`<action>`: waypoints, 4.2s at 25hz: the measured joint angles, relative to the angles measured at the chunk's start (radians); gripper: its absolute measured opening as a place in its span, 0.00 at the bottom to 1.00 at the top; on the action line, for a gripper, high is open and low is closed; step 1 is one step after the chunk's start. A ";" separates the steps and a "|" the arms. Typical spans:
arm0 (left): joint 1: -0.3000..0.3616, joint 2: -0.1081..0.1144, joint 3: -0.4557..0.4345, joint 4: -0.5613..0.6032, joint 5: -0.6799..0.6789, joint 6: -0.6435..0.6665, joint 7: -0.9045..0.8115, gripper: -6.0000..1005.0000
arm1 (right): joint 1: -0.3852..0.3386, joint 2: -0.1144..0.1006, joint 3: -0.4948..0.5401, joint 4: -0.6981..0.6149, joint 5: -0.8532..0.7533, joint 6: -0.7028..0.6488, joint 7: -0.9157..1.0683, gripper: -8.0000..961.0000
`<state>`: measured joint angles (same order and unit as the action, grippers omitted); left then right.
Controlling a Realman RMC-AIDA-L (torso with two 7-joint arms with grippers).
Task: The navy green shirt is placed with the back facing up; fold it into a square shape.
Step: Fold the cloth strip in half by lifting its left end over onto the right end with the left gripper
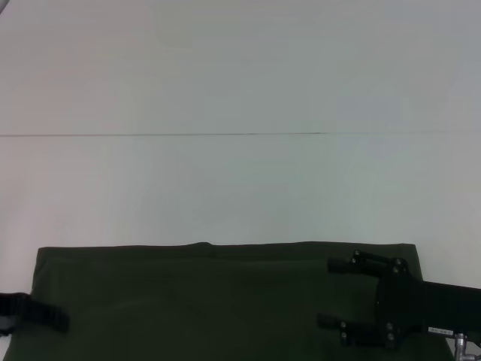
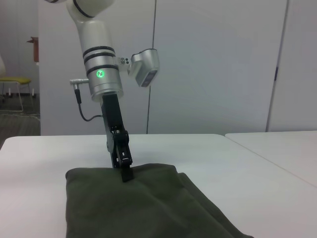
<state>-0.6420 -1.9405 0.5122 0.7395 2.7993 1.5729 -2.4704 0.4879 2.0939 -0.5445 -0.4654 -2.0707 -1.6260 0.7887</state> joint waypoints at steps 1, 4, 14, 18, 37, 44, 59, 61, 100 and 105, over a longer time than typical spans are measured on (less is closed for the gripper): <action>-0.001 0.000 -0.002 -0.006 -0.002 0.000 0.000 0.84 | 0.000 0.000 0.000 0.000 0.000 0.000 0.000 0.85; -0.005 0.000 -0.004 -0.018 -0.004 0.000 0.000 0.84 | 0.000 0.000 0.000 0.001 0.000 0.000 0.000 0.85; -0.013 0.000 -0.009 -0.042 -0.019 -0.004 -0.003 0.84 | -0.004 0.000 0.000 0.002 0.000 0.000 0.000 0.85; -0.013 0.000 -0.009 -0.043 -0.024 -0.002 -0.006 0.83 | -0.006 0.000 0.000 0.001 0.000 0.000 0.000 0.85; -0.026 0.000 -0.002 -0.041 -0.035 0.005 0.002 0.34 | -0.013 -0.001 0.000 -0.007 0.016 -0.014 0.001 0.85; -0.026 0.001 -0.002 -0.042 -0.034 0.010 0.000 0.13 | -0.014 -0.002 0.000 -0.007 0.017 -0.015 -0.002 0.85; -0.023 0.017 -0.006 -0.004 0.003 0.015 -0.004 0.13 | -0.015 0.000 0.000 -0.003 0.017 -0.027 -0.003 0.85; -0.020 0.023 -0.008 0.016 0.009 0.017 -0.006 0.13 | -0.015 0.000 -0.003 -0.002 0.017 -0.030 -0.003 0.85; -0.188 -0.001 -0.067 0.078 -0.154 0.353 -0.110 0.13 | -0.013 0.003 0.001 0.052 0.016 -0.008 -0.049 0.85; -0.199 -0.039 -0.066 0.026 -0.223 0.348 -0.119 0.13 | -0.018 0.000 0.004 0.044 0.017 -0.004 -0.049 0.85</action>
<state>-0.8409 -1.9790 0.4460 0.7655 2.5763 1.9209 -2.5891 0.4703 2.0943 -0.5405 -0.4209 -2.0541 -1.6303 0.7395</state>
